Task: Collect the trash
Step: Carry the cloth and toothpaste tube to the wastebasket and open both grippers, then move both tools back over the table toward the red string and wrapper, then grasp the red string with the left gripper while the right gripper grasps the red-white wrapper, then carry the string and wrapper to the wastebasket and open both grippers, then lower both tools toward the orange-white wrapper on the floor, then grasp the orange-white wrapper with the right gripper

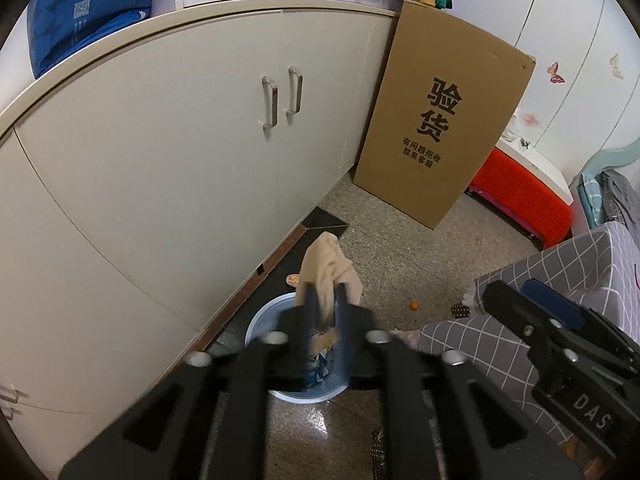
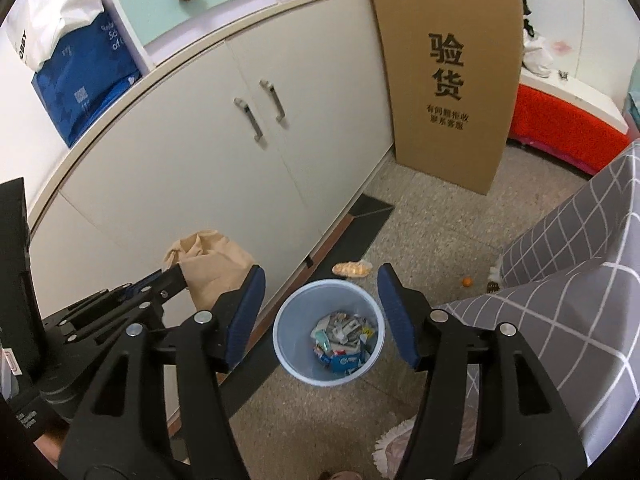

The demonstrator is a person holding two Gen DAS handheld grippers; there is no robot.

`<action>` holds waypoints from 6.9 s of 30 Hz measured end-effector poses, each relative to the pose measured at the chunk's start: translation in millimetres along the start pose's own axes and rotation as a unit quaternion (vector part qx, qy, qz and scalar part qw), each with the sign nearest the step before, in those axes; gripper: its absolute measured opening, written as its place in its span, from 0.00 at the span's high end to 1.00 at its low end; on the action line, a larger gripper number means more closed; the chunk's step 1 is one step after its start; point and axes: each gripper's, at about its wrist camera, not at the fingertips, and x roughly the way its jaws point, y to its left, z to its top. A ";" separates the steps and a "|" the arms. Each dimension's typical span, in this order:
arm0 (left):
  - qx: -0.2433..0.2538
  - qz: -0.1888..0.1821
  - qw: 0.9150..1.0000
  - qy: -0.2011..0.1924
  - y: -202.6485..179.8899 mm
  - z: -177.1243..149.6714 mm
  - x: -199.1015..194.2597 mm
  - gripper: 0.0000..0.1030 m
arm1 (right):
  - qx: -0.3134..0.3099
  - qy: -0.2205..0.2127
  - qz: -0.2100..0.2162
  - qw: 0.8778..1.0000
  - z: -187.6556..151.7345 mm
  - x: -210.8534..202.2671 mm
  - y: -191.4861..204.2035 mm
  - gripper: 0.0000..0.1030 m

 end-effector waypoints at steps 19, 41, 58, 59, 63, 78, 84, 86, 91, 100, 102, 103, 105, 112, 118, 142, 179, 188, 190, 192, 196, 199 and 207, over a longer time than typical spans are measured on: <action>0.012 -0.015 0.998 -0.062 -46.0 4.4 -69.0 0.29 | 0.029 -0.064 0.007 0.998 15.6 -83.4 -31.5 0.41; 0.164 -0.154 0.974 -0.032 -337.3 -48.3 -96.3 0.26 | 0.148 -0.126 -0.153 0.969 -35.0 -251.1 -288.7 0.38; 0.195 -0.170 0.966 0.019 -414.0 -61.4 -52.5 0.67 | 0.162 -0.051 -0.166 0.971 -47.9 -219.6 -364.9 0.33; 0.198 -0.172 0.965 0.023 -415.9 -60.1 -48.8 0.82 | 0.153 -0.053 -0.171 0.972 -45.9 -217.5 -364.6 0.33; 0.199 -0.177 0.964 0.018 -414.2 -57.0 -45.5 0.93 | 0.105 -0.044 -0.185 0.976 -33.0 -202.6 -357.3 0.33; 0.156 -0.170 0.972 -0.044 -331.8 -20.6 -72.6 0.94 | 0.046 -0.020 -0.214 0.976 -11.0 -173.9 -328.5 0.78; 0.135 -0.164 0.976 -0.055 -275.1 -10.2 -84.0 0.94 | 0.046 -0.044 -0.171 0.983 -3.6 -173.4 -280.3 0.80; 0.123 -0.161 0.978 -0.060 -249.6 -6.9 -88.7 0.94 | 0.035 -0.049 -0.153 0.986 0.1 -171.1 -254.4 0.80; 0.092 -0.144 0.983 -0.063 -182.8 -0.1 -93.2 0.94 | 0.002 -0.050 -0.084 0.995 13.1 -154.6 -168.8 0.81; 0.030 -0.104 0.993 -0.044 -50.1 6.5 -69.4 0.94 | -0.042 0.003 -0.003 0.999 8.6 -68.1 -20.8 0.80; 0.018 -0.094 0.995 -0.033 -24.1 4.1 -52.4 0.94 | -0.039 0.021 0.003 0.999 4.8 -37.0 -1.8 0.80; 0.013 -0.091 0.995 -0.027 -13.2 2.5 -43.8 0.94 | -0.036 0.030 0.003 0.999 2.1 -21.1 5.5 0.80; 0.002 -0.083 0.997 -0.006 9.0 -2.2 -19.5 0.94 | -0.031 0.055 0.004 0.998 -8.6 15.1 20.0 0.80; -0.016 -0.048 0.997 0.063 56.8 -31.8 72.7 0.94 | -0.011 0.133 -0.003 0.991 -45.9 126.4 27.5 0.80; -0.009 -0.029 0.994 0.102 67.8 -49.8 141.2 0.94 | -0.002 0.175 -0.015 0.984 -70.3 183.1 11.0 0.80; -0.009 -0.008 0.997 0.078 66.3 -51.9 188.9 0.44 | 0.046 0.179 -0.002 0.983 -67.9 225.0 -22.6 0.50; 0.052 -0.004 0.963 0.265 79.8 10.7 507.6 0.27 | 0.245 0.289 0.004 0.925 -52.1 534.3 -165.5 0.43; 0.068 -0.018 0.937 0.342 86.8 -7.8 613.2 0.30 | 0.242 0.345 0.032 0.906 -63.8 635.8 -183.7 0.43; 0.063 -0.023 0.931 0.359 90.7 -14.0 635.7 0.31 | 0.225 0.357 0.036 0.906 -71.0 656.6 -183.5 0.43; 0.051 -0.031 0.926 0.372 95.7 -20.7 656.2 0.34 | 0.213 0.367 0.039 0.904 -80.3 677.1 -182.9 0.43; 0.042 -0.045 0.908 0.416 96.0 -29.9 691.6 0.35 | 0.204 0.380 0.039 0.901 -96.7 707.2 -187.5 0.43; 0.047 -0.051 0.902 0.426 91.7 -38.2 714.1 0.39 | 0.216 0.383 0.038 0.897 -107.0 724.5 -193.3 0.43; 0.053 -0.032 0.895 0.442 88.9 -55.4 744.1 0.42 | 0.254 0.371 0.056 0.892 -125.1 744.3 -198.8 0.43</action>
